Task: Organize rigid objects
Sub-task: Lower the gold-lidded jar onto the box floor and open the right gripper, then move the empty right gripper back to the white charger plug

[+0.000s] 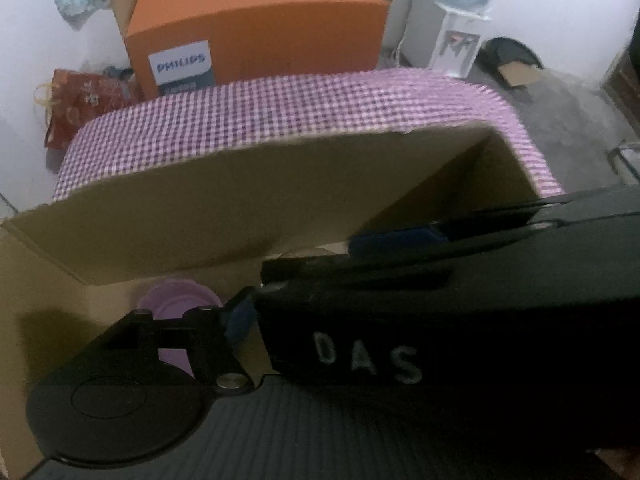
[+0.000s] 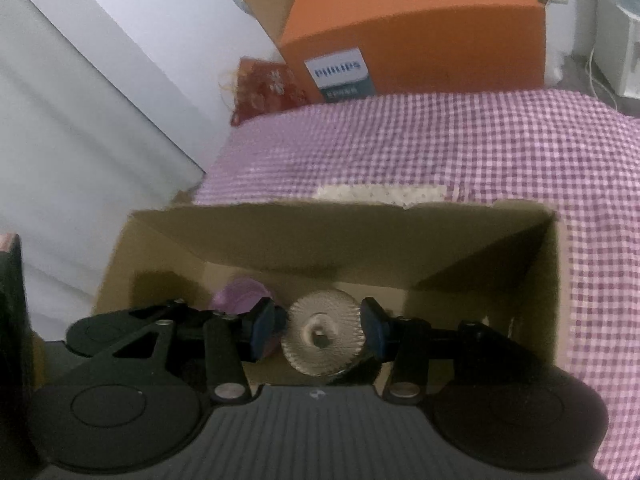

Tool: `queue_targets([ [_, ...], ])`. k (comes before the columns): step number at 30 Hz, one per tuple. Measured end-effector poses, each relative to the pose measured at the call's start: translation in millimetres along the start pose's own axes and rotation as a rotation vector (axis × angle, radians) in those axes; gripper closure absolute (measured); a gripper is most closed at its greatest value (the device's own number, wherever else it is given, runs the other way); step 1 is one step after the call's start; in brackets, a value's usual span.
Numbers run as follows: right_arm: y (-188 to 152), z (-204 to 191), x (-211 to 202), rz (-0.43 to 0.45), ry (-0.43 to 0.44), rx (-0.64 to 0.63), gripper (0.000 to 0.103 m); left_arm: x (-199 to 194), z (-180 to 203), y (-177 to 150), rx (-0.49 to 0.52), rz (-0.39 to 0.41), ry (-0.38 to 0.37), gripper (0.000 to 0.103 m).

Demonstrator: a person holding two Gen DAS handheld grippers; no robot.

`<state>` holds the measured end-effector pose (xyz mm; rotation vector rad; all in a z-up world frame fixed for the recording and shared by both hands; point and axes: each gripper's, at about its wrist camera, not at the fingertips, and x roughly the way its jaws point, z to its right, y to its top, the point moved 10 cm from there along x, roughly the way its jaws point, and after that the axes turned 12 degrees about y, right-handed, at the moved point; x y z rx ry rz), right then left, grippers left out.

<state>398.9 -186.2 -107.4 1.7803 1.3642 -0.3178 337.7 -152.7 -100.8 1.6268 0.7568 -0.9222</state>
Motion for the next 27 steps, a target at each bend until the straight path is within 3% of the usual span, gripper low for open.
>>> queue_targets([
  [5,-6,-27,-46,0.112,0.026,-0.035,0.050,-38,3,-9,0.014,0.062,-0.033,0.029],
  [8,-20,-47,-83,0.203,0.056,-0.054,0.041,-67,3,-19,0.029,0.115,-0.043,0.029],
  [13,-59,-75,-141,0.315,0.117,-0.063,0.033,-122,3,-47,0.065,0.233,-0.104,0.013],
  [18,-107,-89,-184,0.409,0.158,-0.018,0.030,-169,-1,-90,0.090,0.334,-0.146,0.007],
  [23,-161,-99,-196,0.446,0.200,0.039,0.022,-196,0,-139,0.112,0.393,-0.196,0.005],
  [27,-199,-103,-184,0.415,0.176,0.057,0.021,-190,-3,-180,0.129,0.396,-0.161,0.005],
])
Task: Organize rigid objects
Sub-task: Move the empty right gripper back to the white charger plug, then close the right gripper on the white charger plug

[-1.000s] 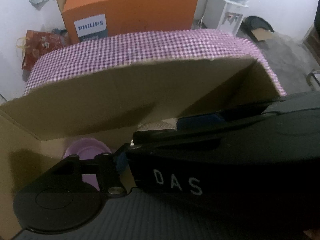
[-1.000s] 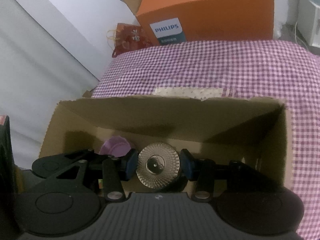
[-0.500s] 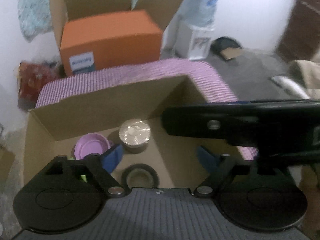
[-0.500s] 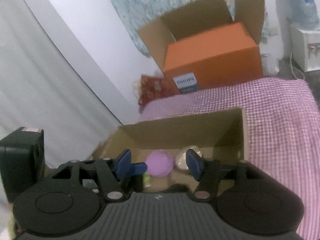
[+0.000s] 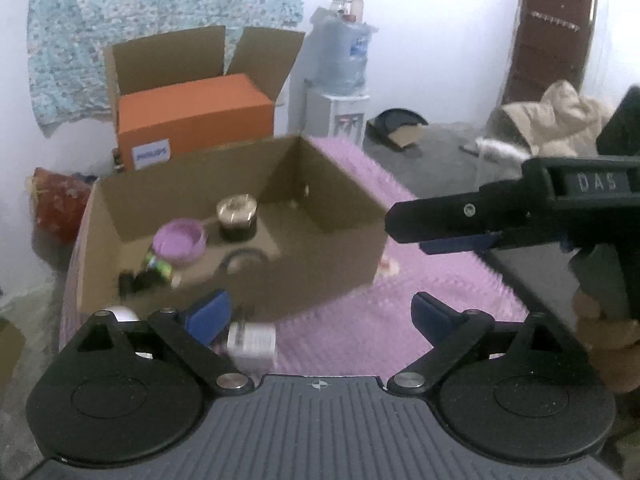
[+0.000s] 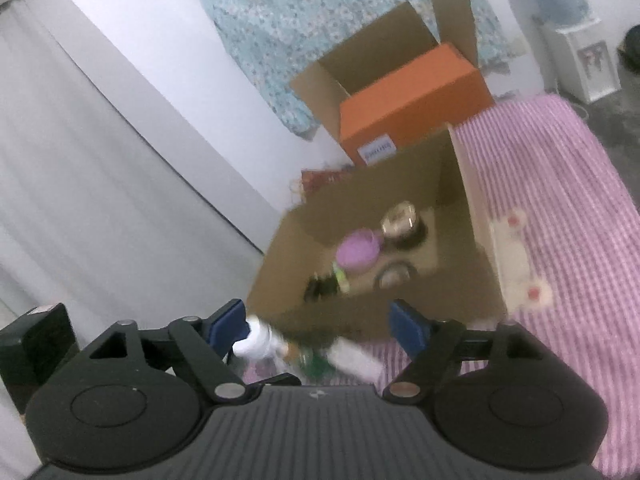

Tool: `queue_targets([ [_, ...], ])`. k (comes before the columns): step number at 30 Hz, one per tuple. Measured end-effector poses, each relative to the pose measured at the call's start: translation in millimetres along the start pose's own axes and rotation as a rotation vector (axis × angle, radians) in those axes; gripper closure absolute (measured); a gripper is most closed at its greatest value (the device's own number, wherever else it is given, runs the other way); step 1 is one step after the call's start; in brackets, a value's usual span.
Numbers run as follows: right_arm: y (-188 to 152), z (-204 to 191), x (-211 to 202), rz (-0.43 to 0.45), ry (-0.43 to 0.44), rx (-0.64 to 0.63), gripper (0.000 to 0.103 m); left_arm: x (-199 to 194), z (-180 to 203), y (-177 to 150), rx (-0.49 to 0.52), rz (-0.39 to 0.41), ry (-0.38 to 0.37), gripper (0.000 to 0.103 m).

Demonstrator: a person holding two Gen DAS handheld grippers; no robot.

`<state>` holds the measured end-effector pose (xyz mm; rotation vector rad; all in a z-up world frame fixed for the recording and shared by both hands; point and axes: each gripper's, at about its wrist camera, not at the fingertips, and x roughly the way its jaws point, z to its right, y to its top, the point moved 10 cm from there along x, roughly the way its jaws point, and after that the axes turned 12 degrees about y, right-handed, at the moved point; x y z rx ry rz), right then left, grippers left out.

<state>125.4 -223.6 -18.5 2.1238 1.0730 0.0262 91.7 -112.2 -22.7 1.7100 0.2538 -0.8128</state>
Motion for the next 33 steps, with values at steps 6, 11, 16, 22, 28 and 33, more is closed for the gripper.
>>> queue_targets([
  [6,-41,7,-4,-0.024,-0.075,0.004,0.021,14,-13,-53,0.009,-0.068,0.075,0.009],
  [11,-53,10,-3,-0.026,-0.066,0.017,0.021,26,-21,-64,-0.012,-0.064,0.129,0.017],
  [16,-55,14,17,-0.043,-0.075,-0.006,0.023,45,-21,-65,-0.009,-0.042,0.168,0.028],
  [22,-53,29,58,-0.094,-0.060,-0.001,0.037,75,-22,-72,0.015,-0.050,0.202,0.040],
  [28,-50,45,97,-0.139,-0.048,0.013,0.045,101,-26,-73,0.015,-0.087,0.210,0.045],
  [33,-48,53,121,-0.172,-0.033,0.008,0.049,113,-27,-76,0.054,-0.109,0.244,0.046],
])
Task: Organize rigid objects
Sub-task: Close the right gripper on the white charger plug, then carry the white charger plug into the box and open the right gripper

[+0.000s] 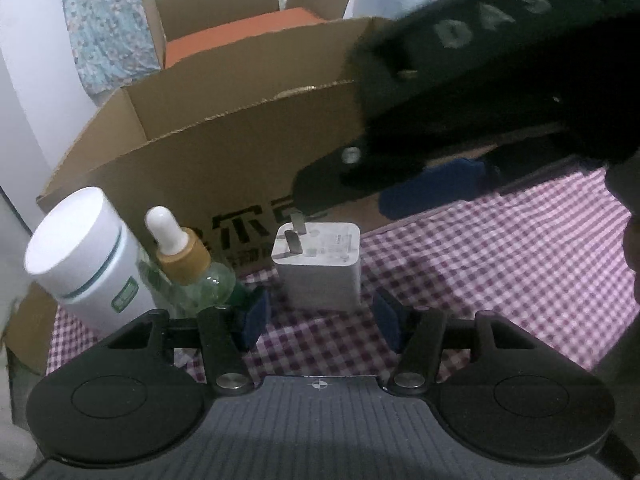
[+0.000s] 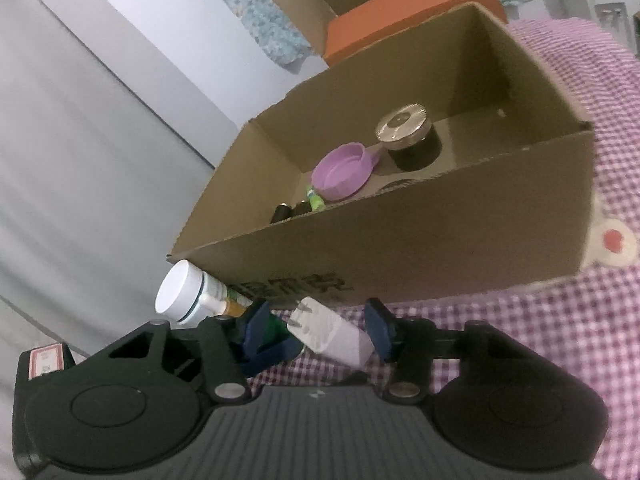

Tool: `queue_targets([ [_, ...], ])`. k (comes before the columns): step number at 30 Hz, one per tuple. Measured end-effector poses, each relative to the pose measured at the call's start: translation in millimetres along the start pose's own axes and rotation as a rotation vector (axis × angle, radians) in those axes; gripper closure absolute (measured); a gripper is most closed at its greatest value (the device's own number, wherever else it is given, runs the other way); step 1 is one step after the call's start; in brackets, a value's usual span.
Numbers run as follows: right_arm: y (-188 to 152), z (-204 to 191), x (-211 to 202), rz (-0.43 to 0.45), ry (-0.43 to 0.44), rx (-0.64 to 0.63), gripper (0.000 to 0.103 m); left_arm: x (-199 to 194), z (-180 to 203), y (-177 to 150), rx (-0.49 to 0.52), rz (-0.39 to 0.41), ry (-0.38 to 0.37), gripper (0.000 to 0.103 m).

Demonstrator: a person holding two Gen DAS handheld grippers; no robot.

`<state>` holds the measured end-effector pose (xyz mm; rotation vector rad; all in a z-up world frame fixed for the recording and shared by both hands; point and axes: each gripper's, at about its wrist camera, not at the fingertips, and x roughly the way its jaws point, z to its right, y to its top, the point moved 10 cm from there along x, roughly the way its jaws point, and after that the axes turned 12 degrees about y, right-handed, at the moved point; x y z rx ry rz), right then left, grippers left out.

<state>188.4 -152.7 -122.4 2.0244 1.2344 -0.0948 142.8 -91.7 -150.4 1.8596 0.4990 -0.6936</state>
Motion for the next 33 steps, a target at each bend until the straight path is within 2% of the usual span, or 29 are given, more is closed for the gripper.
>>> queue_targets([
  [3,1,3,11,-0.018,0.009,-0.004,0.056,4,2,1,-0.004,-0.002,-0.006,0.047],
  [5,1,5,17,-0.033,0.017,0.003,0.063,6,4,3,-0.003,-0.002,-0.012,0.052],
  [8,-1,6,20,-0.043,0.036,0.025,0.066,5,6,6,0.003,0.002,-0.017,0.058],
  [13,-7,8,11,-0.047,0.024,0.045,0.066,-2,17,6,0.022,-0.001,-0.059,0.058],
  [21,-28,21,-23,-0.052,-0.015,0.116,0.066,-35,54,-6,0.103,0.007,-0.176,0.058],
  [27,-30,25,-31,-0.037,-0.006,0.153,0.066,-40,62,-9,0.155,0.025,-0.165,0.055],
  [33,-31,23,-31,-0.047,-0.012,0.146,0.064,-27,63,3,0.164,0.021,-0.175,0.052],
])
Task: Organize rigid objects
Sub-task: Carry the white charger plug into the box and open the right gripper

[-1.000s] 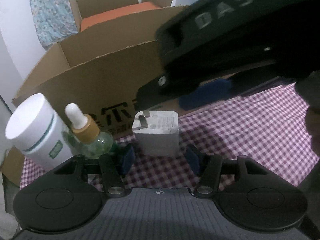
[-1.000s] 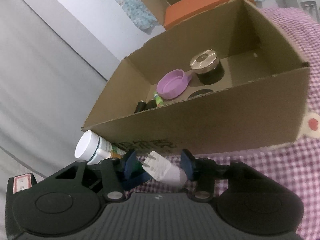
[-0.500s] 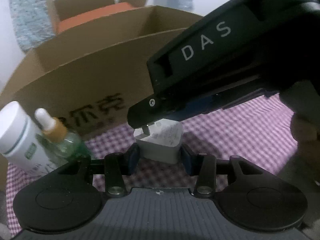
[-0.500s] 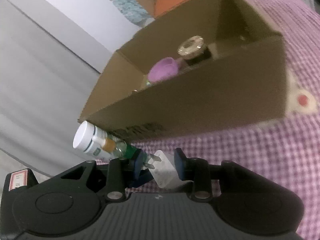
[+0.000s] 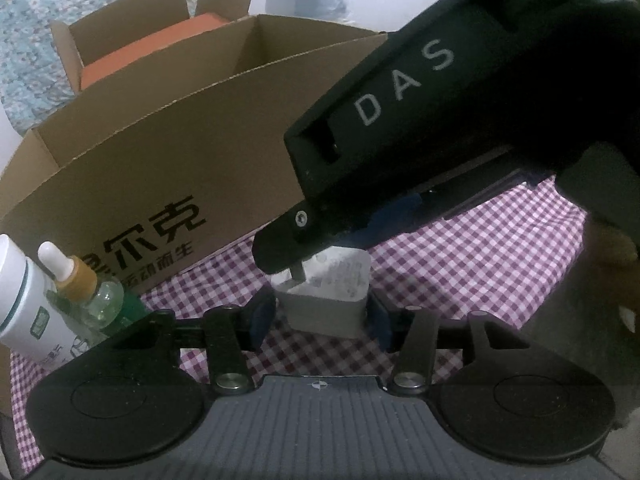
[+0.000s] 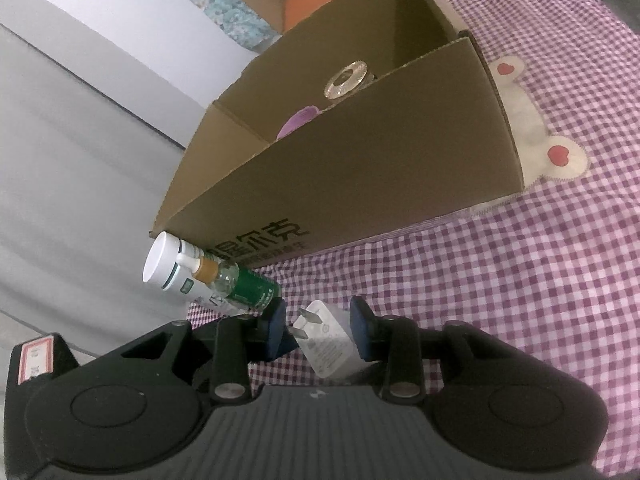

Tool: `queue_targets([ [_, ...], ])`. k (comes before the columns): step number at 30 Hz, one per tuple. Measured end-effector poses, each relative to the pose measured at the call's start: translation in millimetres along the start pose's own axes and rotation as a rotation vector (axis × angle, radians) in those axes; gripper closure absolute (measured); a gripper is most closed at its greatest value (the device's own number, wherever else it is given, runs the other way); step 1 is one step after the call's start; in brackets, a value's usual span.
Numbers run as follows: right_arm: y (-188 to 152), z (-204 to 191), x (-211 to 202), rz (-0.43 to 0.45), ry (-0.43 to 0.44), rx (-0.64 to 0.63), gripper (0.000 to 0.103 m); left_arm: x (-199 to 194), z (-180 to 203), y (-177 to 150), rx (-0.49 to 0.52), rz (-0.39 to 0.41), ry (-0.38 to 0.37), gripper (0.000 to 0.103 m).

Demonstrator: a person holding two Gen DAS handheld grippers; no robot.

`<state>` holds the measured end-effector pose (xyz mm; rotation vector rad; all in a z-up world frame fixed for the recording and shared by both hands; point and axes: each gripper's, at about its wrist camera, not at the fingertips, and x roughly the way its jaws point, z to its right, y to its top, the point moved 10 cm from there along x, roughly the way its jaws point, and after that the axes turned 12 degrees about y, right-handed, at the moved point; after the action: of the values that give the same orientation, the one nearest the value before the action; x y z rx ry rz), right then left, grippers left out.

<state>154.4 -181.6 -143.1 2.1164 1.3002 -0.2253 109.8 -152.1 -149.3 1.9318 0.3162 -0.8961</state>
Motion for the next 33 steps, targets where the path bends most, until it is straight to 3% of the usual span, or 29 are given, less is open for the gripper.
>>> queue_targets([
  [10,-2,-7,1,-0.010,0.004,-0.014,0.061,-4,-6,4,-0.039,0.022,-0.011,0.060],
  [15,12,-36,-13,0.021,0.046,-0.072,0.062,-35,-16,33,-0.035,0.066,0.030,0.060],
  [22,58,-73,-31,0.070,0.100,-0.171,0.063,-63,-37,87,-0.083,0.129,0.025,0.060],
  [26,88,-82,-36,0.077,0.121,-0.200,0.063,-59,-45,118,-0.102,0.142,0.030,0.060],
  [33,145,-58,-19,0.054,0.114,-0.138,0.063,-12,-51,149,-0.186,0.060,-0.019,0.060],
])
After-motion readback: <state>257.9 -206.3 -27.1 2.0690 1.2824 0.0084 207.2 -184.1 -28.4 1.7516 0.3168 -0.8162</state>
